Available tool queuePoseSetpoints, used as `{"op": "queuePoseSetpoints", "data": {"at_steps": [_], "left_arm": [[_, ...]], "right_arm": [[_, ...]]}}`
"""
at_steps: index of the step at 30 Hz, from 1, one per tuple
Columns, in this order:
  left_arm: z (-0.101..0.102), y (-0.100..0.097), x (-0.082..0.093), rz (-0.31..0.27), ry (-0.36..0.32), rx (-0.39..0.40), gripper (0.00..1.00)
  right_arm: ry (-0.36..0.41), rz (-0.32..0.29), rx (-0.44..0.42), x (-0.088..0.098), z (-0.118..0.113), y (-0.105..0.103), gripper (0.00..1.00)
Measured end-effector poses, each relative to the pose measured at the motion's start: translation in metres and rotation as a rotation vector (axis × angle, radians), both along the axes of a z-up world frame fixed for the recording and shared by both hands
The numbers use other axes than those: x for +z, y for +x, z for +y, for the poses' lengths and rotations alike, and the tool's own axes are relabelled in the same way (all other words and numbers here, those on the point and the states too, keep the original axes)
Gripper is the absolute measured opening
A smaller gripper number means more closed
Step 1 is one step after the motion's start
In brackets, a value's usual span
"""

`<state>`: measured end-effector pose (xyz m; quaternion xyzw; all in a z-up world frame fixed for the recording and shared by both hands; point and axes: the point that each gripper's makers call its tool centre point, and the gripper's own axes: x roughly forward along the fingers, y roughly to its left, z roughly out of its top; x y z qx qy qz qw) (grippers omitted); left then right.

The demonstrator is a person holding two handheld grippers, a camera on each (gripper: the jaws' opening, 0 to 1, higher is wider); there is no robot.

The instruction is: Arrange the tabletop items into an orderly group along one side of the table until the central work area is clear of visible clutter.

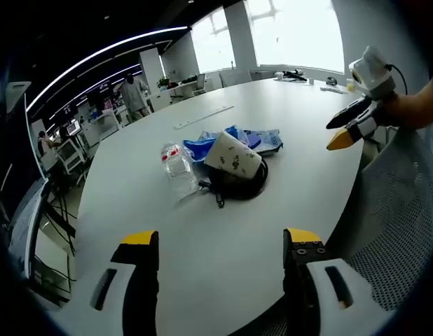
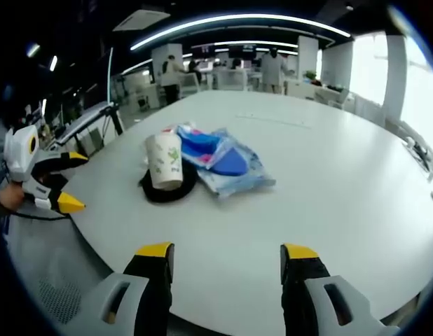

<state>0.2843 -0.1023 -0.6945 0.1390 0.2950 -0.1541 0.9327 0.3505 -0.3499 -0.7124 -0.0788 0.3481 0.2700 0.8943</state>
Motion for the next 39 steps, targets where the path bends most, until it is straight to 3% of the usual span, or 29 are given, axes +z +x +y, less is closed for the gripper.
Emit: {"op": "queuePoseSetpoints", "data": {"at_steps": [39], "left_arm": [[0.0045,0.0024,0.0080,-0.035,-0.005,0.021,0.70]], "right_arm": [[0.009,0.013,-0.015,-0.0010,-0.0030,0.0004,0.54]]}}
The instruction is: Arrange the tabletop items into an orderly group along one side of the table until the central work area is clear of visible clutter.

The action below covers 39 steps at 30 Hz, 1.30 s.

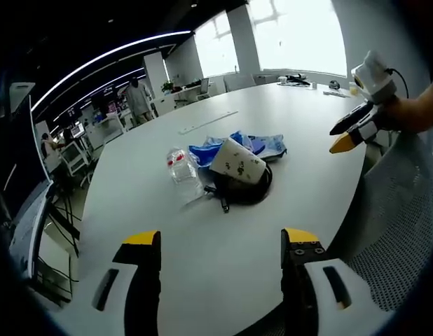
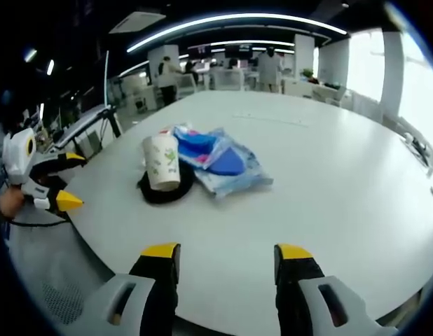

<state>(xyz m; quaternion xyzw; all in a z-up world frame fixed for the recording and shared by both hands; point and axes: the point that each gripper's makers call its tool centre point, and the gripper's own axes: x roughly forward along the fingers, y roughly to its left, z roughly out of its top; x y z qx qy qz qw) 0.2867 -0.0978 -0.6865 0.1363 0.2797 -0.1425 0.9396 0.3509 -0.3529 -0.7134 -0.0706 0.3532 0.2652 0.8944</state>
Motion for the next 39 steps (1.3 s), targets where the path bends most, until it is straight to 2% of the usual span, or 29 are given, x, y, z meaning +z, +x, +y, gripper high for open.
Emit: {"op": "queuePoseSetpoints", "data": {"at_steps": [6,18,23,25,28,31,33,35,39], "left_arm": [[0.007,0.002,0.004,-0.011,-0.036,0.042,0.70],[0.009,0.003,0.004,-0.004,-0.052,0.059,0.69],[0.006,0.004,0.002,0.016,-0.081,0.056,0.69],[0.000,0.005,0.004,0.024,-0.129,0.047,0.70],[0.001,0.007,0.002,0.046,-0.135,0.044,0.70],[0.006,0.018,0.005,0.055,-0.189,0.085,0.67],[0.011,0.028,0.009,0.067,-0.185,0.101,0.64],[0.016,0.040,0.017,0.052,-0.175,0.104,0.62],[0.028,0.066,0.025,0.058,-0.192,0.119,0.61]], "right_arm": [[-0.002,0.003,0.012,0.000,0.002,-0.001,0.53],[0.000,-0.001,0.020,0.000,0.003,0.000,0.52],[0.008,-0.007,0.003,0.002,0.001,0.003,0.53],[0.014,-0.008,-0.008,0.003,-0.002,0.005,0.53],[0.021,-0.003,-0.022,0.002,-0.003,0.006,0.53],[0.016,-0.006,-0.023,0.003,-0.004,0.007,0.53],[0.009,-0.007,-0.020,0.002,-0.004,0.006,0.53],[0.004,-0.006,-0.018,0.002,-0.004,0.006,0.52],[0.000,-0.002,-0.019,0.001,-0.005,0.007,0.52]]}}
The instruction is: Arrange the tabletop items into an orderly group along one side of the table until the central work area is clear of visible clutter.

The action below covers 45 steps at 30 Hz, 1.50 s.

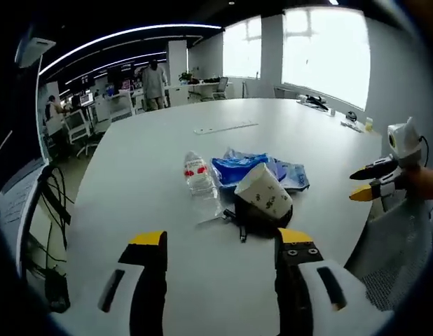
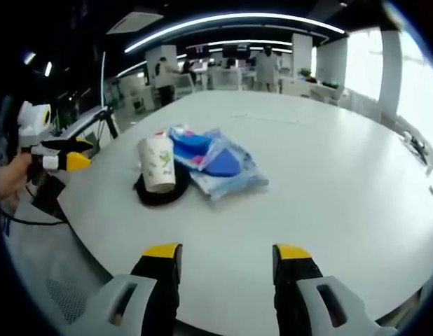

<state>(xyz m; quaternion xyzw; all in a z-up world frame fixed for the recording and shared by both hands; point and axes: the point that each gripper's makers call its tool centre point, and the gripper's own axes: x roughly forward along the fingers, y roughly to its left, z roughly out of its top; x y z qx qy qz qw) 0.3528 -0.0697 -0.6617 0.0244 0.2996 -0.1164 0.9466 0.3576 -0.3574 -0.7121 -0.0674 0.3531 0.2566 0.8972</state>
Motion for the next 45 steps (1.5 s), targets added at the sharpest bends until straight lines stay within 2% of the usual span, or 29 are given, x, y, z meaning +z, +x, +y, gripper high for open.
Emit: {"op": "queuePoseSetpoints", "data": {"at_steps": [2,4,5,8,12,14,17,20,25,30,31,34,39,44,45], "left_arm": [[0.005,0.011,-0.001,0.029,-0.013,0.008,0.58],[-0.003,0.017,-0.006,0.094,-0.103,-0.007,0.57],[-0.002,0.021,-0.007,0.107,-0.112,0.004,0.57],[0.001,0.040,-0.006,0.095,-0.093,0.003,0.59],[-0.001,0.058,-0.014,0.160,-0.110,-0.001,0.60],[-0.002,0.066,-0.018,0.169,-0.107,-0.004,0.60],[-0.009,0.079,-0.029,0.220,-0.137,-0.013,0.62],[-0.012,0.089,-0.040,0.252,-0.125,-0.021,0.62],[-0.020,0.099,-0.054,0.305,-0.161,-0.015,0.64],[-0.023,0.106,-0.070,0.361,-0.131,-0.015,0.61],[-0.024,0.104,-0.076,0.396,-0.105,-0.037,0.59],[-0.028,0.110,-0.079,0.386,-0.095,-0.041,0.59],[-0.029,0.120,-0.085,0.401,-0.126,-0.008,0.56],[-0.020,0.118,-0.094,0.420,-0.068,-0.016,0.46],[-0.019,0.119,-0.094,0.415,-0.080,-0.012,0.47]], "right_arm": [[-0.003,0.003,0.001,-0.001,0.000,0.000,0.52],[-0.006,0.007,0.006,-0.001,0.001,-0.001,0.51],[-0.008,0.009,0.012,-0.002,0.002,-0.001,0.50],[-0.026,-0.002,0.021,-0.001,0.002,-0.001,0.47],[-0.041,-0.015,0.020,-0.001,-0.001,0.001,0.46],[-0.052,-0.020,0.014,-0.001,-0.003,0.002,0.45],[-0.052,-0.023,0.007,0.000,-0.004,0.003,0.42],[-0.059,-0.039,0.003,0.002,-0.006,0.005,0.41],[-0.067,-0.037,0.006,0.001,-0.006,0.004,0.39],[-0.068,-0.037,0.007,0.001,-0.006,0.004,0.38],[-0.068,-0.039,0.006,0.001,-0.007,0.004,0.37],[-0.076,-0.062,0.013,0.005,-0.006,0.005,0.35],[-0.081,-0.063,0.016,0.003,-0.007,0.005,0.35],[-0.081,-0.057,0.015,0.002,-0.008,0.005,0.34],[-0.083,-0.057,0.015,0.002,-0.007,0.005,0.34]]}}
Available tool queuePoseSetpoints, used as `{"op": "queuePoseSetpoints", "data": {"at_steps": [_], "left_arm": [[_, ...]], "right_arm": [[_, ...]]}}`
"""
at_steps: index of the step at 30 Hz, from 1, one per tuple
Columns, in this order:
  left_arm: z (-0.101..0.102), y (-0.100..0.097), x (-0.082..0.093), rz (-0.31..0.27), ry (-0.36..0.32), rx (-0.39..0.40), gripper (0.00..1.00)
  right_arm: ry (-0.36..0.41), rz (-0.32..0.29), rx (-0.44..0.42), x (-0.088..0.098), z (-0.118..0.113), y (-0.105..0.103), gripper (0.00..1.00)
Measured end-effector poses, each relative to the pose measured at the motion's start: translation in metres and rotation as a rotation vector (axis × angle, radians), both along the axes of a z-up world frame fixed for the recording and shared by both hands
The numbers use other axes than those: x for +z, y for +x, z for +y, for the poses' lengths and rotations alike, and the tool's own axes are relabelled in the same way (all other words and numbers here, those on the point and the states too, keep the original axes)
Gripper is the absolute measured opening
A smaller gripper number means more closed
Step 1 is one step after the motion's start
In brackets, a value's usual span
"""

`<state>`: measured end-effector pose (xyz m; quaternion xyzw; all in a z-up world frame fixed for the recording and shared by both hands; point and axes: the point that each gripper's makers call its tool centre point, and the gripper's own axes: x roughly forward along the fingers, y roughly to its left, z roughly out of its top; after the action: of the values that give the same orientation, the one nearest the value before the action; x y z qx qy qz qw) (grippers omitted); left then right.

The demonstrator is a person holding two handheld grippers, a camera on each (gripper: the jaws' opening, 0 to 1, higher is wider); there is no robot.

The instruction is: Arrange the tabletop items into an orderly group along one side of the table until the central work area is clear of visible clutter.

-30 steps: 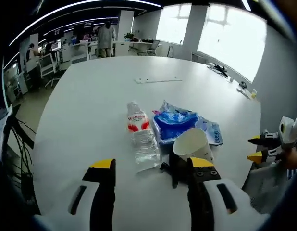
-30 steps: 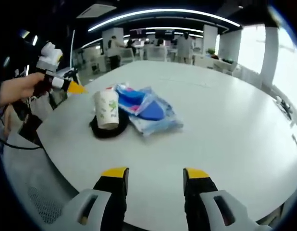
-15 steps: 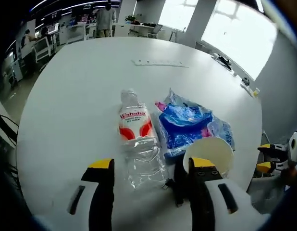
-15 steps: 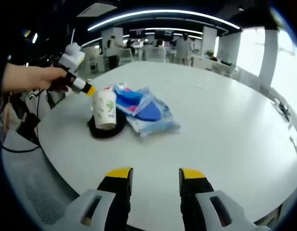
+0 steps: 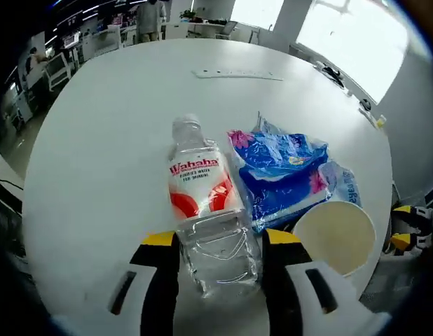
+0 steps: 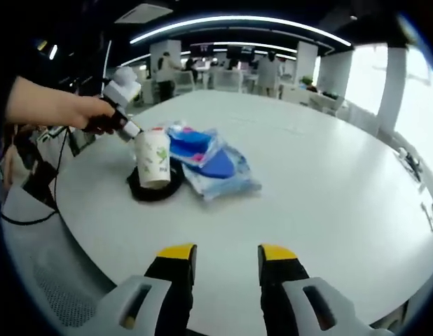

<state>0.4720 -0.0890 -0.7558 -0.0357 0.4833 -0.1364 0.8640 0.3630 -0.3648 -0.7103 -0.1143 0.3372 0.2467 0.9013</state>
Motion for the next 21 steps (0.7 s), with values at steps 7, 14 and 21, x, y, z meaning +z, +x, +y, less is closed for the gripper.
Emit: {"op": "queuePoseSetpoints", "data": {"at_steps": [7,14,21], "left_arm": [[0.012,-0.005,0.002,0.004,0.019,-0.035,0.43],[0.025,-0.013,0.003,0.016,0.008,-0.042,0.42],[0.007,0.017,0.019,-0.075,-0.066,0.004,0.67]], "right_arm": [[-0.005,-0.001,0.003,0.000,0.000,0.000,0.35],[-0.010,0.003,0.024,-0.001,0.003,-0.001,0.34],[-0.010,0.011,0.024,-0.002,0.004,-0.002,0.33]]}}
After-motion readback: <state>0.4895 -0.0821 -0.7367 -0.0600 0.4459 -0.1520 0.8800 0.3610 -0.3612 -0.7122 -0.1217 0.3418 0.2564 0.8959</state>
